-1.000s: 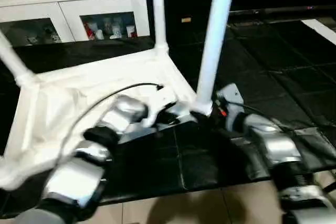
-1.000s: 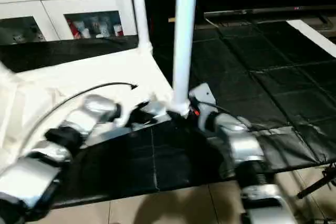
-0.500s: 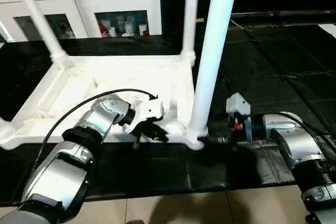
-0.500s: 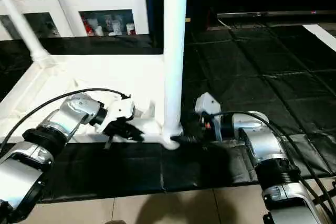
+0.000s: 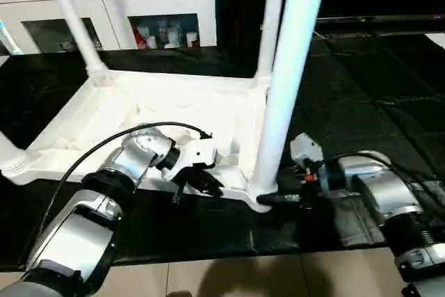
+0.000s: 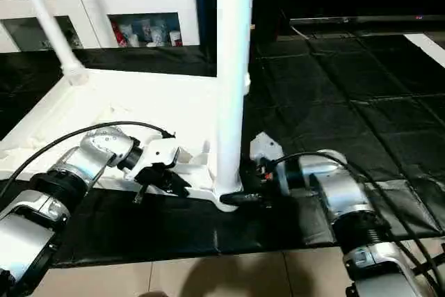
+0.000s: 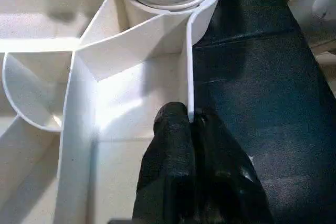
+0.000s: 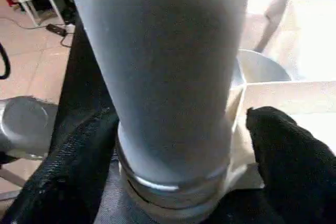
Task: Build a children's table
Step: Rotate leg to tighten
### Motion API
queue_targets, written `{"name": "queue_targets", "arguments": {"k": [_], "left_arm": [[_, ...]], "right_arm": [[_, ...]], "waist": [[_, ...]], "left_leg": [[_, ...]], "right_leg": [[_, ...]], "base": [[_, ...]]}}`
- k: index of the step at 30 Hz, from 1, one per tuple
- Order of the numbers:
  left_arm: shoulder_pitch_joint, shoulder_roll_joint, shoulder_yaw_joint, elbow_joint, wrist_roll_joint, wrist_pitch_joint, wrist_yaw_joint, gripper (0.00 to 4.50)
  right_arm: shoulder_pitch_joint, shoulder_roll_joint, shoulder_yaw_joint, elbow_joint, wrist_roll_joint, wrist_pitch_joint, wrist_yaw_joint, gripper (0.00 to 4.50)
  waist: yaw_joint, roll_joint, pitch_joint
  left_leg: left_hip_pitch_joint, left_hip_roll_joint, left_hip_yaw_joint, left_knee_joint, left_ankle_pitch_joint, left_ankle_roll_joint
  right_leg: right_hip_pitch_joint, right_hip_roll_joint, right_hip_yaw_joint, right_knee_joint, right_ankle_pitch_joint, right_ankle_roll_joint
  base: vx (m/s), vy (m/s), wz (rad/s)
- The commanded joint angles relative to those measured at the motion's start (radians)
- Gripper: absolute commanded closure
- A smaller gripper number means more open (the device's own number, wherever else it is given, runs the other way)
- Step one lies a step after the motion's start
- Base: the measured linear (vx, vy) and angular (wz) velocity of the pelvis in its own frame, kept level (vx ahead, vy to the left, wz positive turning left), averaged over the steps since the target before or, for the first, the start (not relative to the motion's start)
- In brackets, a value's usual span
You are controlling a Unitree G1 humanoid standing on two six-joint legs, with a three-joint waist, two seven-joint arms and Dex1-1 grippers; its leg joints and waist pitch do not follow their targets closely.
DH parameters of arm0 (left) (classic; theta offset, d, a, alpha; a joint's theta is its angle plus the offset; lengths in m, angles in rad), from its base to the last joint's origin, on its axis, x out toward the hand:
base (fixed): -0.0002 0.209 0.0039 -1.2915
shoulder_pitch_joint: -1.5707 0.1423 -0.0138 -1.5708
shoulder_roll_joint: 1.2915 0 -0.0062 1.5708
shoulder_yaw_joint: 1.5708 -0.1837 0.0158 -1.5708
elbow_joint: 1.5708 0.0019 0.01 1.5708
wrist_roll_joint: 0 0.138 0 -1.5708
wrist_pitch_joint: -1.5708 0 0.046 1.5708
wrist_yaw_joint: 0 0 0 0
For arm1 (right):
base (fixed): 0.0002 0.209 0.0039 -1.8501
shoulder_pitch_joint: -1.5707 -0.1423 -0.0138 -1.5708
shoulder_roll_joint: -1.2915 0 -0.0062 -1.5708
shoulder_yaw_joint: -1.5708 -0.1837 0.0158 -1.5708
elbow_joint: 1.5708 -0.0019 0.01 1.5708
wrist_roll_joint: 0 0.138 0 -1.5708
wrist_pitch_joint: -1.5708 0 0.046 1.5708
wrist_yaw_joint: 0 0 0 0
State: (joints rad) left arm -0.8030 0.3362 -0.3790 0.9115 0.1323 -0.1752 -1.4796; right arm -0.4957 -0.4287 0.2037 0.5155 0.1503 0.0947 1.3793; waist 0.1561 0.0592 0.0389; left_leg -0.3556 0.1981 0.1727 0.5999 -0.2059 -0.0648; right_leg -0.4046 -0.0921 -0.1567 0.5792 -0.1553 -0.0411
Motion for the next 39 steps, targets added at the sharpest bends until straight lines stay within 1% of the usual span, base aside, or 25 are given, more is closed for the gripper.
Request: {"name": "queue_targets", "arguments": {"k": [1, 4, 7, 12, 15, 18, 19, 20, 22, 23, 24, 25, 26, 27, 28, 29, 30, 31, 32, 33, 34, 36, 37, 38, 39], "left_arm": [[-0.001, -0.008, -0.031, -0.025, 0.010, -0.020, -0.043, 4.50], [-0.002, -0.008, -0.031, -0.024, 0.011, -0.022, -0.046, 4.50], [-0.002, -0.008, -0.033, -0.024, 0.013, -0.023, -0.047, 4.50], [0.001, -0.006, -0.035, -0.028, 0.013, -0.019, -0.047, 4.50], [0.003, -0.006, -0.035, -0.026, 0.014, -0.018, -0.045, 4.50], [0.004, -0.016, -0.025, -0.024, 0.007, 0.012, -0.028, 4.50], [0.000, -0.025, -0.022, -0.018, 0.010, 0.027, -0.005, 4.50], [0.000, -0.025, -0.022, -0.018, 0.010, 0.027, -0.005, 4.50], [-0.017, -0.052, -0.012, 0.008, 0.023, 0.062, 0.076, 4.50], [-0.040, -0.099, 0.018, 0.036, 0.010, 0.116, 0.163, 4.50], [-0.051, -0.123, 0.033, 0.046, 0.001, 0.140, 0.201, 4.50], [-0.057, -0.137, 0.041, 0.051, -0.005, 0.153, 0.224, 4.50], [-0.068, -0.163, 0.058, 0.059, -0.016, 0.182, 0.265, 4.50], [-0.078, -0.186, 0.071, 0.064, -0.025, 0.204, 0.301, 4.50], [-0.085, -0.203, 0.080, 0.067, -0.029, 0.219, 0.331, 4.50], [-0.096, -0.225, 0.094, 0.073, -0.033, 0.244, 0.382, 4.50], [-0.101, -0.234, 0.100, 0.077, -0.035, 0.253, 0.405, 4.50], [-0.111, -0.250, 0.112, 0.083, -0.038, 0.271, 0.449, 4.50], [-0.126, -0.275, 0.134, 0.092, -0.045, 0.300, 0.524, 4.50], [-0.136, -0.289, 0.152, 0.097, -0.055, 0.320, 0.570, 4.50], [-0.136, -0.289, 0.152, 0.097, -0.055, 0.320, 0.570, 4.50], [-0.144, -0.298, 0.167, 0.099, -0.049, 0.333, 0.609, 4.50], [-0.144, -0.298, 0.167, 0.099, -0.048, 0.333, 0.610, 4.50], [-0.141, -0.296, 0.160, 0.092, -0.030, 0.328, 0.619, 4.50], [-0.133, -0.289, 0.146, 0.083, -0.012, 0.318, 0.613, 4.50]], "right_arm": [[-0.020, 0.005, 0.005, 0.001, 0.005, -0.009, 0.010, 0.69], [-0.026, 0.013, 0.005, 0.009, 0.011, -0.012, 0.016, 1.02], [-0.028, 0.012, 0.012, 0.009, 0.016, -0.011, 0.025, 1.22], [-0.022, 0.013, 0.015, 0.004, 0.016, -0.011, 0.036, 1.71], [-0.015, 0.013, 0.016, 0.000, 0.017, -0.010, 0.038, 1.76], [0.000, 0.025, 0.001, -0.016, 0.034, 0.010, 0.020, 1.79], [0.007, 0.032, -0.006, -0.024, 0.040, 0.034, 0.001, 1.80], [0.007, 0.032, -0.006, -0.024, 0.040, 0.034, 0.001, 1.80], [0.023, 0.058, -0.017, -0.045, 0.041, 0.094, -0.070, 1.80], [0.034, 0.098, -0.020, -0.054, 0.003, 0.113, -0.192, 1.80], [0.033, 0.124, -0.028, -0.049, -0.013, 0.124, -0.262, 1.80], [0.031, 0.140, -0.033, -0.044, -0.023, 0.129, -0.305, 1.80], [0.021, 0.178, -0.057, -0.037, -0.012, 0.153, -0.372, 1.80], [0.009, 0.214, -0.080, -0.028, -0.002, 0.175, -0.437, 1.80], [-0.001, 0.240, -0.096, -0.019, 0.003, 0.190, -0.487, 1.81], [-0.015, 0.268, -0.105, -0.004, -0.005, 0.192, -0.545, 1.81], [-0.022, 0.280, -0.108, 0.004, -0.009, 0.192, -0.570, 1.81], [-0.036, 0.302, -0.116, 0.021, -0.015, 0.193, -0.619, 1.81], [-0.060, 0.339, -0.131, 0.048, -0.026, 0.194, -0.704, 1.81], [-0.078, 0.365, -0.144, 0.068, -0.029, 0.200, -0.760, 1.81], [-0.078, 0.365, -0.144, 0.068, -0.029, 0.200, -0.760, 1.81], [-0.086, 0.387, -0.126, 0.067, -0.063, 0.206, -0.789, 1.81], [-0.086, 0.388, -0.124, 0.067, -0.065, 0.206, -0.789, 1.81], [-0.080, 0.385, -0.091, 0.061, -0.106, 0.175, -0.778, 1.81], [-0.076, 0.383, -0.080, 0.061, -0.119, 0.159, -0.767, 1.25]], "waist": [[-0.006, -0.016, -0.074], [-0.006, -0.015, -0.075], [-0.006, -0.016, -0.075], [-0.005, -0.017, -0.075], [-0.005, -0.017, -0.075], [-0.005, -0.018, -0.075], [-0.005, -0.019, -0.075], [-0.005, -0.019, -0.075], [-0.006, -0.018, -0.071], [-0.009, -0.013, -0.064], [-0.011, -0.012, -0.064], [-0.016, -0.015, -0.061], [-0.021, -0.003, -0.062], [-0.032, -0.009, -0.059], [-0.035, -0.009, -0.061], [-0.045, -0.010, -0.061], [-0.056, -0.011, -0.061], [-0.061, -0.002, -0.061], [-0.073, -0.007, -0.061], [-0.080, -0.007, -0.060], [-0.081, -0.008, -0.062], [-0.083, -0.015, -0.065], [-0.082, -0.014, -0.066], [-0.082, -0.012, -0.070], [-0.082, -0.023, -0.071]], "left_leg": [[0.002, 0.046, -0.010, -0.061, -0.094, 0.106], [0.002, 0.046, -0.010, -0.061, -0.091, 0.104], [0.002, 0.046, -0.010, -0.060, -0.093, 0.106], [0.000, 0.045, -0.010, -0.060, -0.085, 0.105], [0.001, 0.045, -0.010, -0.060, -0.084, 0.106], [0.001, 0.045, -0.009, -0.059, -0.080, 0.107], [0.001, 0.044, -0.009, -0.060, -0.082, 0.107], [0.001, 0.044, -0.009, -0.060, -0.082, 0.107], [0.002, 0.045, -0.010, -0.062, -0.090, 0.103], [0.008, 0.043, -0.007, -0.065, -0.122, 0.080], [0.012, 0.042, -0.009, -0.067, -0.138, 0.065], [0.012, 0.037, -0.009, -0.068, -0.155, 0.055], [0.015, 0.033, -0.011, -0.068, -0.175, 0.037], [0.012, 0.030, -0.009, -0.069, -0.181, 0.034], [0.013, 0.029, -0.012, -0.069, -0.187, 0.029], [0.012, 0.026, -0.013, -0.069, -0.199, 0.029], [0.011, 0.025, -0.015, -0.069, -0.203, 0.032], [0.011, 0.023, -0.014, -0.067, -0.208, 0.034], [0.009, 0.020, -0.013, -0.066, -0.210, 0.037], [0.005, 0.017, -0.014, -0.065, -0.203, 0.038], [0.007, 0.015, -0.013, -0.063, -0.201, 0.042], [0.002, 0.013, -0.012, -0.062, -0.162, 0.071], [0.000, 0.013, -0.012, -0.062, -0.151, 0.078], [-0.004, 0.018, -0.014, -0.062, -0.119, 0.095], [-0.004, 0.019, -0.012, -0.062, -0.110, 0.101]], "right_leg": [[0.064, -0.078, 0.068, -0.058, -0.241, -0.147], [0.065, -0.078, 0.068, -0.056, -0.233, -0.148], [0.065, -0.078, 0.068, -0.056, -0.229, -0.149], [0.066, -0.078, 0.068, -0.056, -0.237, -0.143], [0.065, -0.077, 0.068, -0.056, -0.236, -0.143], [0.065, -0.077, 0.068, -0.057, -0.237, -0.142], [0.065, -0.077, 0.068, -0.057, -0.241, -0.140], [0.065, -0.077, 0.068, -0.057, -0.241, -0.140], [0.063, -0.076, 0.068, -0.062, -0.262, -0.136], [0.059, -0.072, 0.066, -0.074, -0.326, -0.117], [0.059, -0.075, 0.066, -0.078, -0.355, -0.111], [0.062, -0.075, 0.062, -0.084, -0.392, -0.100], [0.063, -0.078, 0.058, -0.090, -0.443, -0.082], [0.063, -0.074, 0.056, -0.098, -0.459, -0.068], [0.064, -0.075, 0.053, -0.099, -0.467, -0.065], [0.064, -0.073, 0.050, -0.103, -0.478, -0.056], [0.065, -0.073, 0.048, -0.104, -0.472, -0.058], [0.063, -0.071, 0.048, -0.103, -0.466, -0.061], [0.064, -0.069, 0.047, -0.106, -0.460, -0.063], [0.066, -0.068, 0.044, -0.106, -0.463, -0.063], [0.066, -0.068, 0.043, -0.108, -0.465, -0.061], [0.069, -0.067, 0.049, -0.102, -0.415, -0.072], [0.070, -0.067, 0.050, -0.099, -0.400, -0.077], [0.071, -0.067, 0.053, -0.090, -0.345, -0.093], [0.071, -0.067, 0.055, -0.088, -0.327, -0.098]], "base": [[0.000, 0.000, 0.00], [0.000, 0.000, 0.00], [0.000, 0.000, 0.00], [0.000, 0.000, 0.00], [0.000, 0.000, 0.00], [0.000, 0.000, 0.00], [0.000, 0.000, 0.00], [0.000, 0.000, 0.00], [0.000, 0.000, 0.00], [0.000, 0.000, 0.00], [0.000, 0.000, 0.00], [0.000, 0.000, 0.00], [0.000, 0.000, 0.00], [0.000, 0.000, 0.00], [0.000, 0.000, 0.00], [0.000, 0.000, 0.00], [0.000, 0.000, 0.00], [0.000, 0.000, 0.00], [0.000, 0.000, 0.00], [0.000, 0.000, 0.00], [0.000, 0.000, 0.00], [0.000, 0.000, 0.00], [0.000, 0.000, 0.00], [0.000, 0.000, 0.00], [0.000, 0.000, 0.00]]}}
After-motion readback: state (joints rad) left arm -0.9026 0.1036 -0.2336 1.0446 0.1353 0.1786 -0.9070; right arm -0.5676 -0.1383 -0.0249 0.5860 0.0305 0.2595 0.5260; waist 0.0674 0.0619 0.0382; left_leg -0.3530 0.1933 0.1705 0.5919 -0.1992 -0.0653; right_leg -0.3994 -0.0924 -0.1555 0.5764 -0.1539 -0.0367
